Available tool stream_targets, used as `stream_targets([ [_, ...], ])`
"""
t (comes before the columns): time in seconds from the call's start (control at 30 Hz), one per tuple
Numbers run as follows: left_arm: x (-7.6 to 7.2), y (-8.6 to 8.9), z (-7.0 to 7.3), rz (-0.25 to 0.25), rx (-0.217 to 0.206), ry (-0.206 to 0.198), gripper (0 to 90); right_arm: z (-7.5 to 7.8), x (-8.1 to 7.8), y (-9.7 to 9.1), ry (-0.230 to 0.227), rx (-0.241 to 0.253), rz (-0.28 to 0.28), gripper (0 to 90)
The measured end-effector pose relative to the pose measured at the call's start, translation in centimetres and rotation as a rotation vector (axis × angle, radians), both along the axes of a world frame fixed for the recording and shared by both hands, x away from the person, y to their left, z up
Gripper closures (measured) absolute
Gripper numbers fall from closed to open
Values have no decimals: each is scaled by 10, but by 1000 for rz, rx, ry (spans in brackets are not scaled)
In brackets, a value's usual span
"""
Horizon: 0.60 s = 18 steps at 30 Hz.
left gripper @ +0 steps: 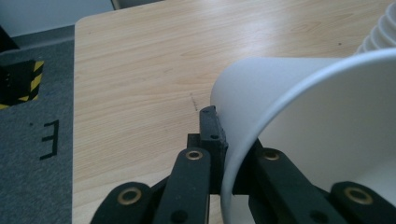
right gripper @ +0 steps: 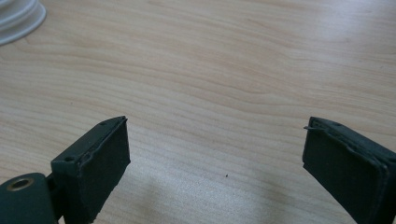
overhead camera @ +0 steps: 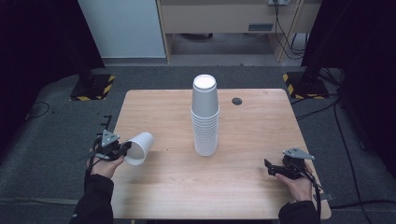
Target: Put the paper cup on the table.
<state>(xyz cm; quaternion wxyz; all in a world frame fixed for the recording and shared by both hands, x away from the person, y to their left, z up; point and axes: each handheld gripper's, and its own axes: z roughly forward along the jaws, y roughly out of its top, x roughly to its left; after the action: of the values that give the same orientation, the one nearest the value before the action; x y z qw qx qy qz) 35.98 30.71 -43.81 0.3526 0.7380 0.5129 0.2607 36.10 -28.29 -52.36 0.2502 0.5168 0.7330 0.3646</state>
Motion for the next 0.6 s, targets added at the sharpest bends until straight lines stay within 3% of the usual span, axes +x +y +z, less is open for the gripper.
stream_targets([
  [0.17, 5, 2, 2, 32, 31, 41, 871, -7, 2, 0, 53, -35, 20, 57],
  [0.3, 11, 5, 6, 58, 43, 72, 872, -9, 3, -1, 65, -39, 15, 56],
  [0.6, 23, 6, 8, 78, 67, 214, 872, -15, 4, -5, 98, -52, 8, 57],
])
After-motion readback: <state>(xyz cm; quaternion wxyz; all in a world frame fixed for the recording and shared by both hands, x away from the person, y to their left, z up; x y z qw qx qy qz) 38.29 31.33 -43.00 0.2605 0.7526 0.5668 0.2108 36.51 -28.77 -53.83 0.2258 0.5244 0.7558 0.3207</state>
